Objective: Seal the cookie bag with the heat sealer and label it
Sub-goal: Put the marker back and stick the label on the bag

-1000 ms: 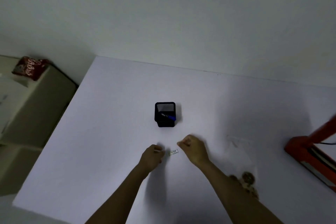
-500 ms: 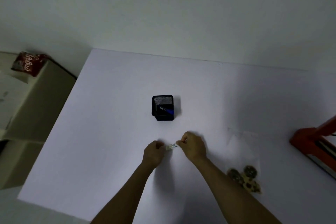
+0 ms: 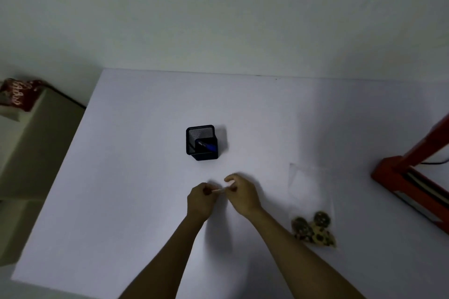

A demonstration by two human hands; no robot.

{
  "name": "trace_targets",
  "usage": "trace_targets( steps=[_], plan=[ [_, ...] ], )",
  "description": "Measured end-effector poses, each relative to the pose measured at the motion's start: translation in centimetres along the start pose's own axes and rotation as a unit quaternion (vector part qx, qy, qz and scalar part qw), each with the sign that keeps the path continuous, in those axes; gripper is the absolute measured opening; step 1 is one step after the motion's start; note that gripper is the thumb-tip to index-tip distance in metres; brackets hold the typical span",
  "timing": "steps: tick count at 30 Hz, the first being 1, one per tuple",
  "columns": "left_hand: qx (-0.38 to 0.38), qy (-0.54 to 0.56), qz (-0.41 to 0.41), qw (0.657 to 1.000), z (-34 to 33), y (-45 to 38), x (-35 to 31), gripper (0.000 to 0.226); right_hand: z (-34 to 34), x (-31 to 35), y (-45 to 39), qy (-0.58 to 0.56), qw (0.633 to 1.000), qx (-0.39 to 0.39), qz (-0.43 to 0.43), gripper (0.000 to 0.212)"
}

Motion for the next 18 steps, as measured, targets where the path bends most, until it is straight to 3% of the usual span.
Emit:
trace_targets(
  steps=[5,11,14,18],
  plan=[
    [0.033,0.041,-0.059,0.997,1.4,2.8,-1.3,0.008,0.6,1.0,3.2,-0.076,0.996,0.03,0.042,0.011],
    [0.045,0.125,-0.113,0.985,3.7,7.7,-4.6,0.006,3.2,3.1,7.6,-0.164,0.986,0.005,0.042,0.018],
    [0.05,0.169,-0.145,0.974,5.0,9.9,-6.4,0.008,5.0,4.6,9.6,-0.201,0.978,-0.021,0.059,0.013],
    [0.039,0.171,-0.208,0.962,7.2,12.4,-8.2,0.008,7.1,7.5,12.5,-0.148,0.978,-0.101,0.109,0.009]
  ],
)
Point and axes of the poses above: each hand's wrist, its own y-axis away from the middle knuckle, its own z-axis out of the back of the hand, x = y × z, the point moved 7 cm from there along -y, towards the middle knuckle, and after that the axes turned 13 degrees about y, right-handed, at the moved point
